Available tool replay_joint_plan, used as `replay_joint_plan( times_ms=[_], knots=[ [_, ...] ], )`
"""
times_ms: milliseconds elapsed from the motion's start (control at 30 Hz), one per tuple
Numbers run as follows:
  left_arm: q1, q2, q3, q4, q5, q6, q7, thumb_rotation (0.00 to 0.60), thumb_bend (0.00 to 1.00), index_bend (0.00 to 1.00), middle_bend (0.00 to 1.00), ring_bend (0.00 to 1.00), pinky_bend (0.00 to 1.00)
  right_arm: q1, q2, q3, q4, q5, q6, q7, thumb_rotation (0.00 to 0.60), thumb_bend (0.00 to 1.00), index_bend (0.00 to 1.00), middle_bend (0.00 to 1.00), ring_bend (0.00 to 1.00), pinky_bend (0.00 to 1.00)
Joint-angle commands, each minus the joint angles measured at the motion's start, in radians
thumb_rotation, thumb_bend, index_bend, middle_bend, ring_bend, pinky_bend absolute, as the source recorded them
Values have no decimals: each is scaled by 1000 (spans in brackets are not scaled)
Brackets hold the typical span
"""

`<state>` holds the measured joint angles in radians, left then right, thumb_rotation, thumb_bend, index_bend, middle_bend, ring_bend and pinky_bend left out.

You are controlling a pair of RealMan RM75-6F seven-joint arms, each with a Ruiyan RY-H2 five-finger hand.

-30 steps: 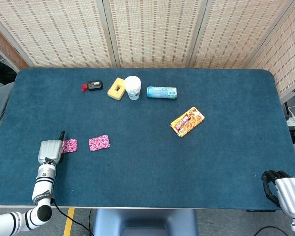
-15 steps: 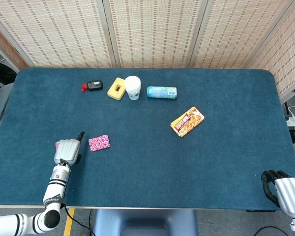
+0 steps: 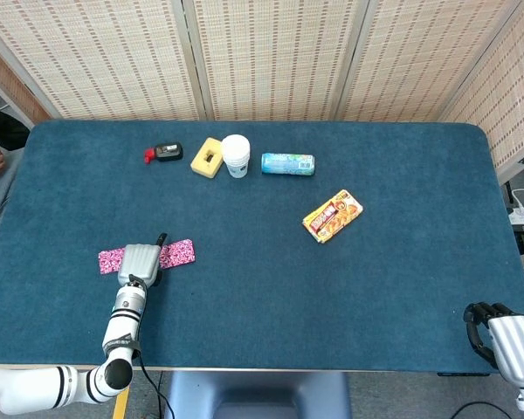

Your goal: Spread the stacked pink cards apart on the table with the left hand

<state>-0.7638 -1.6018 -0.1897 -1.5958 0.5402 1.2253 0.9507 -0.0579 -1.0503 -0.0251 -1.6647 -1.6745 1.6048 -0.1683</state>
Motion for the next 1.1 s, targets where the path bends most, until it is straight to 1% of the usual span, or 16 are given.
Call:
replay_joint_plan(
  times_ms=[33, 167, 200, 233, 300, 467, 733, 800, 933, 1100],
  knots=[
    [-12, -12, 2, 13, 9, 12, 11, 600, 302, 123, 1000, 1000, 1000, 0, 1, -1, -1, 0, -1, 0, 600, 469, 664, 566, 569, 836],
    [-11, -14, -2, 19, 43, 30, -14, 600, 234, 148, 1000, 1000, 1000, 0, 3, 0, -2, 1, 0, 4, 600, 470, 664, 566, 569, 836],
    [-7, -17, -4, 21, 56, 38, -29, 600, 193, 156, 1000, 1000, 1000, 0, 3, 1, -2, 1, 0, 5, 600, 469, 664, 566, 569, 836],
    [-3, -17, -4, 21, 69, 43, -42, 600, 106, 166, 1000, 1000, 1000, 1, 4, 1, -2, 1, -1, 6, 600, 469, 664, 566, 569, 836],
    [0, -15, -1, 18, 82, 44, -52, 600, 4, 171, 1000, 1000, 1000, 1, 5, 0, -3, 2, -3, 6, 600, 469, 664, 566, 569, 836],
    [-3, -29, 12, 39, 97, 52, -35, 600, 0, 184, 1000, 1000, 1000, 1, 6, -1, -4, 2, -3, 5, 600, 470, 664, 565, 569, 836],
    [-15, -49, 6, 47, 91, 35, -28, 600, 0, 188, 1000, 1000, 1000, 3, 6, 1, -6, 7, -8, 1, 600, 470, 664, 566, 569, 836],
    [-24, -62, 2, 60, 78, 31, -12, 600, 0, 192, 1000, 1000, 1000, 3, 6, 1, -7, 7, -8, 1, 600, 470, 664, 566, 569, 836],
    [-48, -98, -14, 110, 2, 5, 37, 600, 0, 196, 1000, 1000, 1000, 2, 9, 0, -6, 5, -5, 9, 600, 469, 664, 566, 569, 836],
    [-60, -123, -31, 159, -41, -6, 51, 600, 0, 196, 1000, 1000, 1000, 2, 10, -1, -5, 2, -4, 13, 600, 469, 664, 565, 569, 836]
  ],
)
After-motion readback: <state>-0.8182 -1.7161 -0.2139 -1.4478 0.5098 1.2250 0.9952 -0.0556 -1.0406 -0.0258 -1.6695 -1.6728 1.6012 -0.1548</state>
